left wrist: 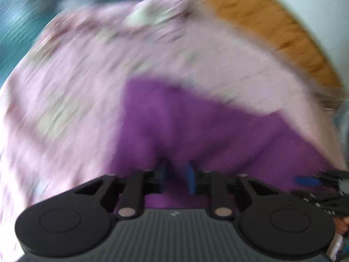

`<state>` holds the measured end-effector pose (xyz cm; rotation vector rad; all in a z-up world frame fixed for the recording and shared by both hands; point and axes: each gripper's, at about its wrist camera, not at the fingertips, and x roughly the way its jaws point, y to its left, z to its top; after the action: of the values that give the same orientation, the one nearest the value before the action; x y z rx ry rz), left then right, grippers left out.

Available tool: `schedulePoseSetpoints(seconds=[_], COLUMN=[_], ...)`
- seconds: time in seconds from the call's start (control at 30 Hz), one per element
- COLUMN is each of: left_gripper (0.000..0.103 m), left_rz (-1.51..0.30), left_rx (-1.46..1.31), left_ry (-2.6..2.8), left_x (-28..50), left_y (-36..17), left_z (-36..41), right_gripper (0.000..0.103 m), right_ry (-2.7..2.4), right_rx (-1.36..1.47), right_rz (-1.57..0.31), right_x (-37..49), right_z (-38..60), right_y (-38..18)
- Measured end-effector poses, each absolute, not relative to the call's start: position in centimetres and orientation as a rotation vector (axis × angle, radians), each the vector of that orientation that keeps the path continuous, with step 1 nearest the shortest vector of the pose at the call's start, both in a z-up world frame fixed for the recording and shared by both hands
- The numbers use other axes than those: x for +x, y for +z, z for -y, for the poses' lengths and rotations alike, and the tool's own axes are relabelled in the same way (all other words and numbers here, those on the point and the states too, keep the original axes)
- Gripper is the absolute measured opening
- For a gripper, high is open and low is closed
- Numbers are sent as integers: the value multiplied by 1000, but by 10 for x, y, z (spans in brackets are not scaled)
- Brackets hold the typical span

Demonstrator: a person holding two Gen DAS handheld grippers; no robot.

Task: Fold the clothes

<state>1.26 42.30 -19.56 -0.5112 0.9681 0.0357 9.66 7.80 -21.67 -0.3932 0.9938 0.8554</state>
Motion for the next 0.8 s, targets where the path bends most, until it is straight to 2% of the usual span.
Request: schedulePoseSetpoints(seconds=[0.07, 0.13, 0.17, 0.2, 0.23, 0.4, 0.43, 0.5, 0.57, 0.63, 0.67, 0.7, 0.73, 0.8], left_gripper=[4, 6, 12, 26, 33, 33, 27, 4, 4, 5, 11, 24, 28, 29], left_rz=[-975, -965, -945, -924, -904, -883, -895, -906, -901, -889, -872, -854, -836, -813], left_rx=[-580, -575, -574, -573, -572, -547, -550, -584, -654, -626, -601, -575, -551, -533], left_ry=[73, 85, 76, 67, 59, 62, 88, 120, 107, 103, 93, 83, 71, -15], left_x=[-9, -16, -19, -21, -23, -17, -14, -19, -26, -27, -26, -26, -25, -16], left_y=[-209, -199, -194, -188, -183, -189, -197, -212, -215, -202, -193, -184, -175, -164], left_z=[-440, -441, -439, -437, -435, -429, -432, -445, -455, -445, -437, -428, -420, -386], right_gripper=[43, 44, 44, 44, 45, 43, 43, 43, 46, 46, 44, 46, 51, 53], right_ry=[818, 769, 751, 738, 752, 878, 876, 856, 805, 788, 782, 775, 723, 576], right_rx=[-442, -475, -503, -536, -561, -597, -581, -528, -440, -353, -310, -266, -235, -187], right_rz=[-982, -1001, -1012, -1015, -991, -853, -861, -897, -965, -1009, -1029, -1049, -1031, -976], right_x=[73, 61, 57, 53, 47, 17, 15, 14, 17, 20, 22, 24, 29, 42], right_z=[-69, -55, -52, -51, -56, -105, -115, -122, -107, -80, -65, -50, -28, 23], right_y=[-234, -229, -225, -220, -214, -197, -202, -214, -228, -215, -207, -199, -189, -173])
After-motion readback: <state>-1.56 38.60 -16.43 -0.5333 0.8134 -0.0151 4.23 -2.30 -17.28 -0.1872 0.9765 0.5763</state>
